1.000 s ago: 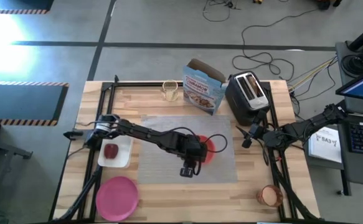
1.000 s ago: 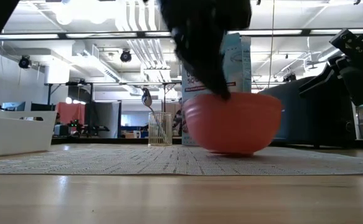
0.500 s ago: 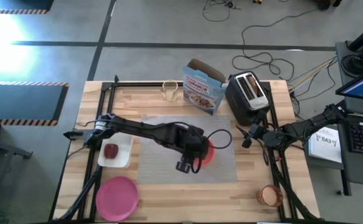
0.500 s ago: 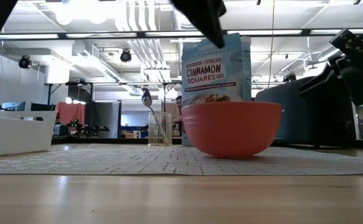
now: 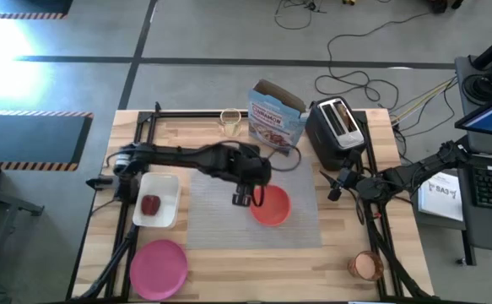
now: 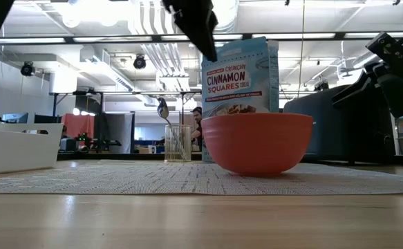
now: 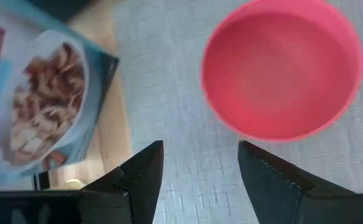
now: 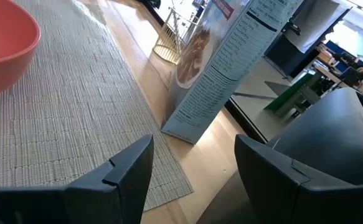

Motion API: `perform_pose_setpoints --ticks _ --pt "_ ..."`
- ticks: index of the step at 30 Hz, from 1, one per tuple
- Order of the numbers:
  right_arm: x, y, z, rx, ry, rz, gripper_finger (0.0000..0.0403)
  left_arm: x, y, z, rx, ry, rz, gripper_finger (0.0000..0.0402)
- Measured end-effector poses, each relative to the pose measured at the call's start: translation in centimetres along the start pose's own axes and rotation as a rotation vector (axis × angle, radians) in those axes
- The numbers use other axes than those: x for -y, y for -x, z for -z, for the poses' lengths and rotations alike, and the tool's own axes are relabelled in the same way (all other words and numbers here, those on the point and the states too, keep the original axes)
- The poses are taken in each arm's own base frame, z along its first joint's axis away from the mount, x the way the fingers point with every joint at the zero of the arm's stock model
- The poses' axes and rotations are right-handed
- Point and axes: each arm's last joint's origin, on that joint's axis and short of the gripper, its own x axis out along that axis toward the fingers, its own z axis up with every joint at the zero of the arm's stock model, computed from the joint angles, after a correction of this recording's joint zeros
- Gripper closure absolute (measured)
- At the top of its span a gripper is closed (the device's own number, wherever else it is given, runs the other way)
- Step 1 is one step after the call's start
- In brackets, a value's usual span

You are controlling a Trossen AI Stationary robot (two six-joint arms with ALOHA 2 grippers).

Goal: Arrange a breakfast setting
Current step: Move the blue cereal to the top left of the table

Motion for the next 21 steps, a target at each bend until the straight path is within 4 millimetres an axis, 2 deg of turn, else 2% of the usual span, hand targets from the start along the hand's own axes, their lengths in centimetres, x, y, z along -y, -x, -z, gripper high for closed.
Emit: perform_pose_setpoints --ticks 6,11,18,21 --pt "0.0 0.0 0.0 0.0 0.0 0.0 0.0188 -1.7 1.0 4.3 0.099 0.072 -0.047 0.0212" --pt "0.0 0.0 0.0 -0.001 0.002 0.0 0.0188 -3.6 1.7 7.9 0.334 0.138 -0.163 0.0212" --pt "0.0 0.0 0.0 -0.002 0.002 0.0 0.0188 -7.4 0.9 12.6 0.675 0.256 -0.339 0.021" --pt "0.0 0.0 0.0 -0.001 0.001 0.0 0.0188 -9.4 0.2 14.3 0.737 0.322 -0.348 0.0202"
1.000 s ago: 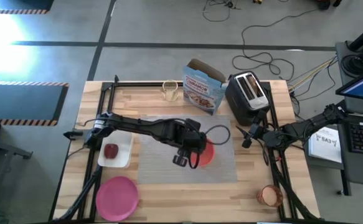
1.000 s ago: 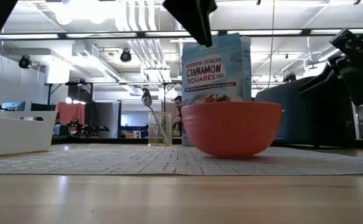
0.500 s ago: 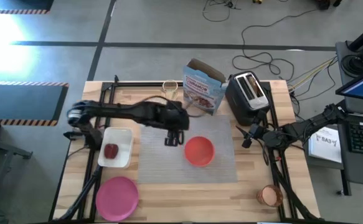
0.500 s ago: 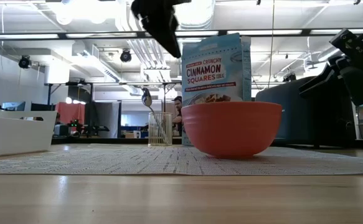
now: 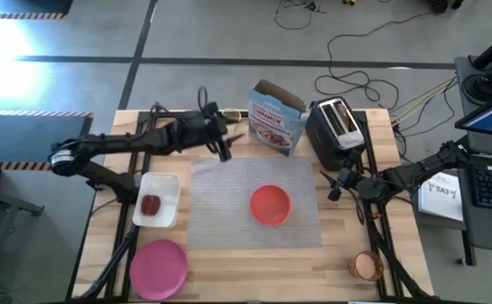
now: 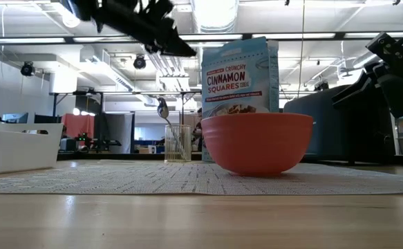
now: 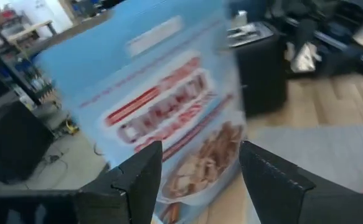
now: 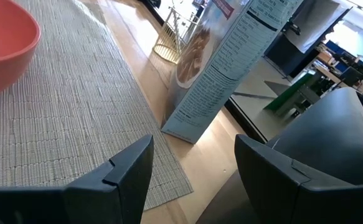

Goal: Arrange a breakfast setting
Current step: Move the blue cereal to the top left of the table

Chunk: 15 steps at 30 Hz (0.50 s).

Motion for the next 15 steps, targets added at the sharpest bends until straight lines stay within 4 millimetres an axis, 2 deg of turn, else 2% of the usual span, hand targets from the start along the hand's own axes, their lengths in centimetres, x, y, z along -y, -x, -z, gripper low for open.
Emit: perform_pose_setpoints --ticks 7,15 --pt "0.0 0.0 0.0 -0.001 0.001 0.0 0.0188 -3.9 -1.0 1.6 -0.019 0.079 -0.007 0.0168" --pt "0.0 0.0 0.0 -0.001 0.001 0.0 0.0188 -6.5 -0.7 1.0 -0.018 0.008 -0.068 0.0148"
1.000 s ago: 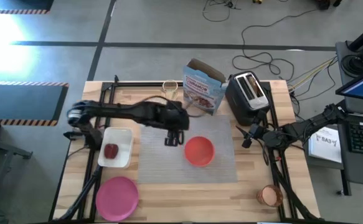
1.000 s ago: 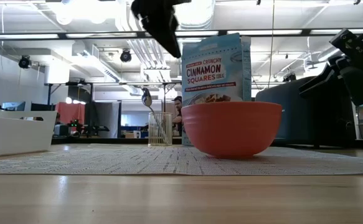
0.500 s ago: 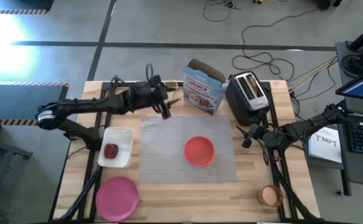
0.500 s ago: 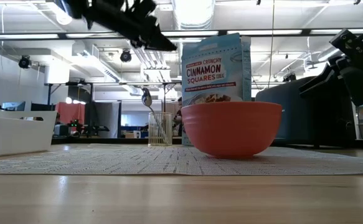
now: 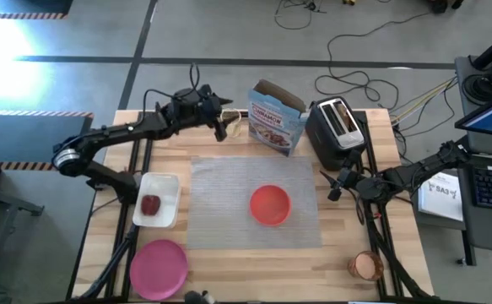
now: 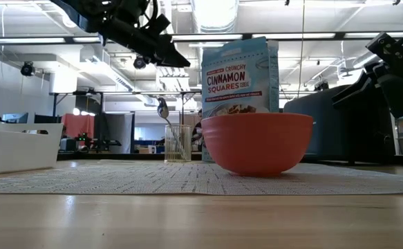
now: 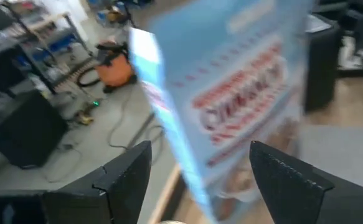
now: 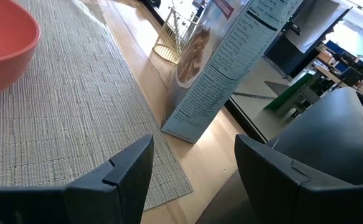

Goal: Arrange a breakfast setting
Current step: Move the blue cereal to the top left of the table

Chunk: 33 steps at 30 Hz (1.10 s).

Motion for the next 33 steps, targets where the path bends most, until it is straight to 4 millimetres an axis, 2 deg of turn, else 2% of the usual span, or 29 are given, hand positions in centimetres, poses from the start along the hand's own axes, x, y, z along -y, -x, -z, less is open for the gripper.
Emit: perform_pose_setpoints --ticks 2,8,11,15,22,33 --pt "0.0 0.0 0.0 0.0 0.0 0.0 0.0188 -1.1 -0.3 0.1 0.014 0.008 0.007 0.0146" --pt "0.0 0.0 0.0 0.001 -0.001 0.0 0.0188 -4.2 -2.1 2.9 0.048 0.093 0.184 0.0138" --pt "0.0 0.0 0.0 0.0 -0.001 0.0 0.0188 -5.3 -3.3 3.7 0.121 0.109 0.257 0.0133" --pt "0.0 0.0 0.0 0.0 0.0 0.0 0.0188 -6.2 -5.4 4.8 0.137 0.13 0.325 0.0131" --pt "0.0 0.0 0.0 0.0 0.0 0.0 0.0188 -7.9 -8.6 5.7 0.144 0.176 0.457 0.013" --pt "0.0 0.0 0.0 0.0 -0.001 0.0 0.0188 -9.8 -10.0 5.7 0.211 0.143 0.553 0.013"
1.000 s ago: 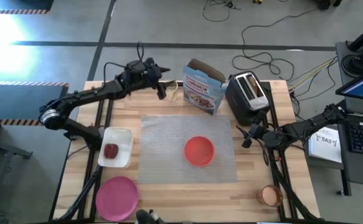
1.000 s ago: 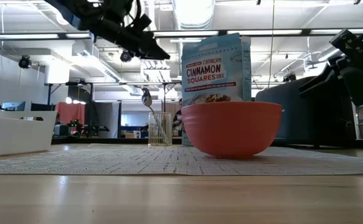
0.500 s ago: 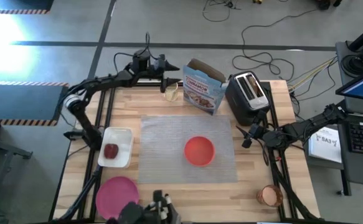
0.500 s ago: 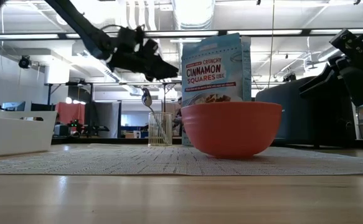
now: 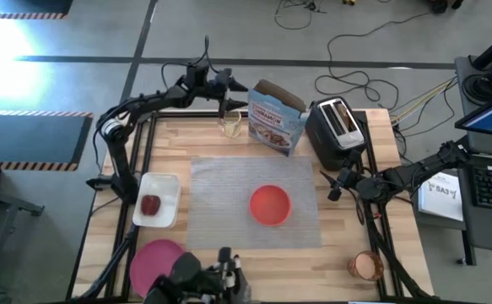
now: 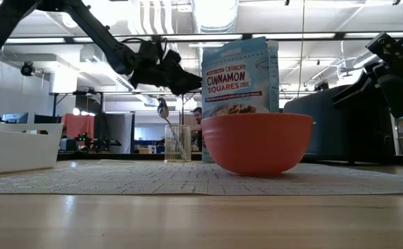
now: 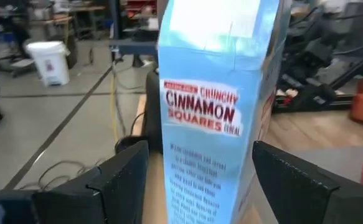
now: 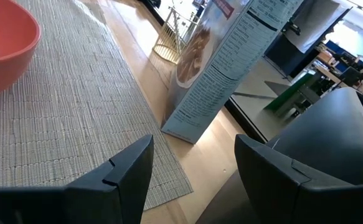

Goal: Arrange a breakfast setting
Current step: Move the blue cereal to the top left of the table

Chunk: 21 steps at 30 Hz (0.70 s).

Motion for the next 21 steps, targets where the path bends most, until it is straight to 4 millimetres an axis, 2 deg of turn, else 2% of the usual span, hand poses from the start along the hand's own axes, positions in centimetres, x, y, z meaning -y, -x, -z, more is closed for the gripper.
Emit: perform_pose_setpoints --ticks 10,21 --pt "0.0 0.0 0.0 0.0 0.0 0.0 0.0188 -0.46 -0.02 0.87 0.043 0.01 0.195 0.013" --pt "0.0 0.0 0.0 0.0 0.0 0.0 0.0188 -0.76 -0.09 0.24 0.047 -0.04 0.157 0.0131"
